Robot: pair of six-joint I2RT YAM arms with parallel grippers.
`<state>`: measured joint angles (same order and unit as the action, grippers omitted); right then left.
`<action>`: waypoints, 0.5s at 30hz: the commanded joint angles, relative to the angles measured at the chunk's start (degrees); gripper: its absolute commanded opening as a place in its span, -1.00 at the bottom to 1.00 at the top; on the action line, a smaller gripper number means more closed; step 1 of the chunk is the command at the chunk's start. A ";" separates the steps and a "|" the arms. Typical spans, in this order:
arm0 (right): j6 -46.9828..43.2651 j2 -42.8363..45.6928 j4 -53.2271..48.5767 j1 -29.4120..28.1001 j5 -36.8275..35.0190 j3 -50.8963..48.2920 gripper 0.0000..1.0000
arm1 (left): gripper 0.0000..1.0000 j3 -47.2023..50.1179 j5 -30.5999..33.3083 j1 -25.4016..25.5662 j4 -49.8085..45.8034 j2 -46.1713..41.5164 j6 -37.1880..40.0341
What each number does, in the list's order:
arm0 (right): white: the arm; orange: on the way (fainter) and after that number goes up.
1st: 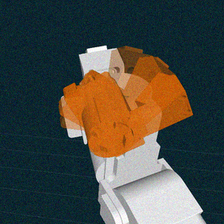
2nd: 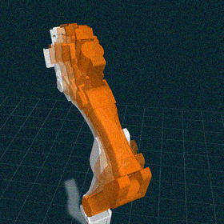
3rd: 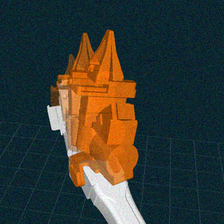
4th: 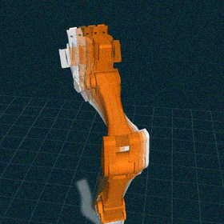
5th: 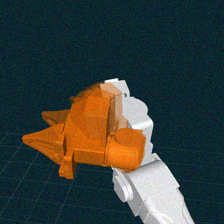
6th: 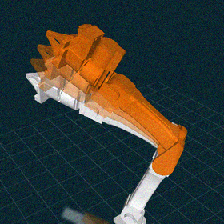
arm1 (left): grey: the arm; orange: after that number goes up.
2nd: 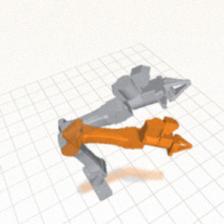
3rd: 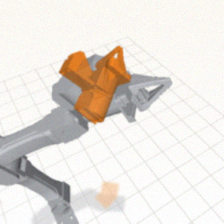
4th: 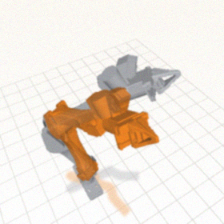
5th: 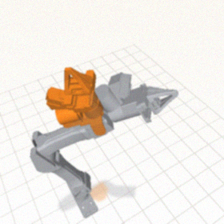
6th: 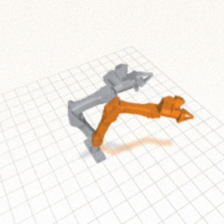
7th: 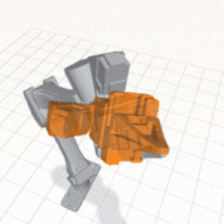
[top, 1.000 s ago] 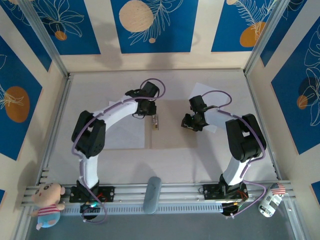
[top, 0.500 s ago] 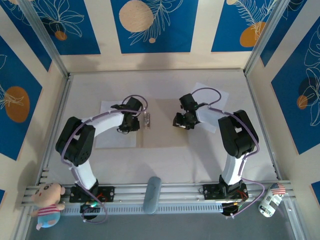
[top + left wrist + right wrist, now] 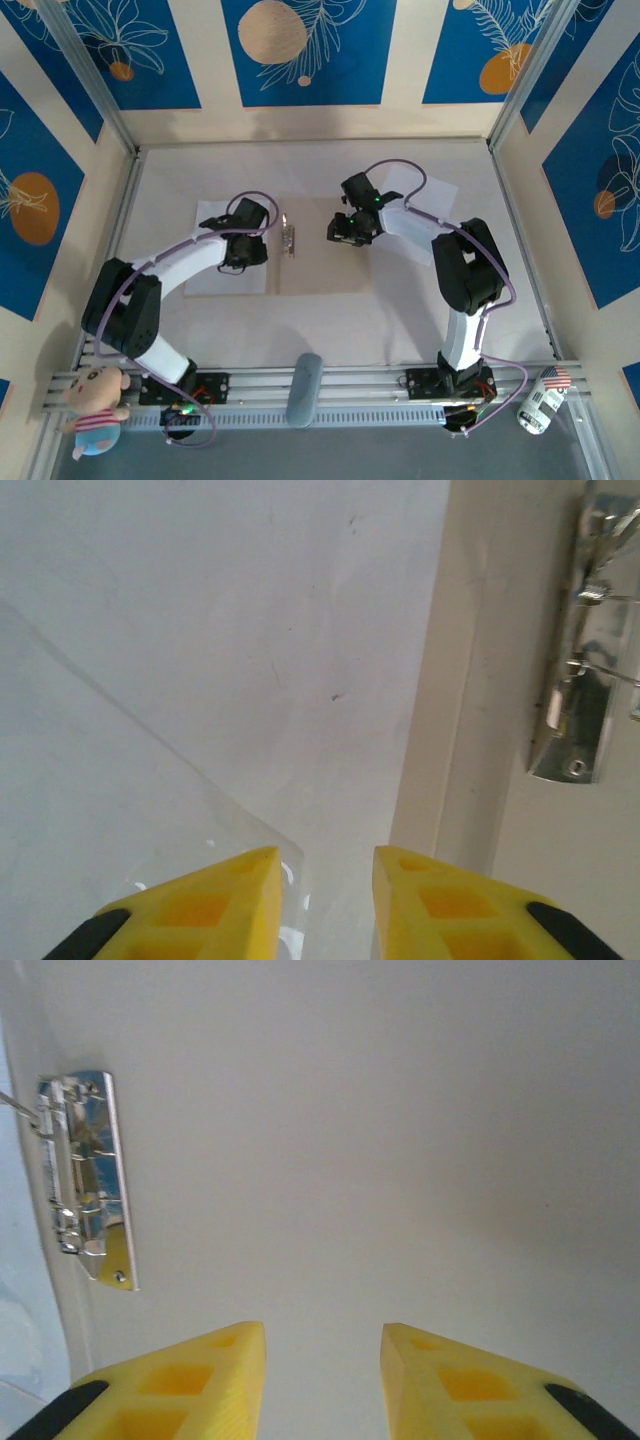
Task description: Put the files into the folder
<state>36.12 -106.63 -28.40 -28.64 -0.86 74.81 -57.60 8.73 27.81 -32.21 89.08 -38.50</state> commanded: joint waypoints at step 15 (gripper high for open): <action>-0.15 14.56 0.91 15.03 4.48 -8.54 -0.14 | -0.30 -13.43 -11.13 7.59 8.13 3.95 2.58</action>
<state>36.49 -92.14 -28.47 -15.79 0.51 67.96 -67.24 0.12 33.89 -28.16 89.89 -36.91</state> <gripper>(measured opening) 0.431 0.351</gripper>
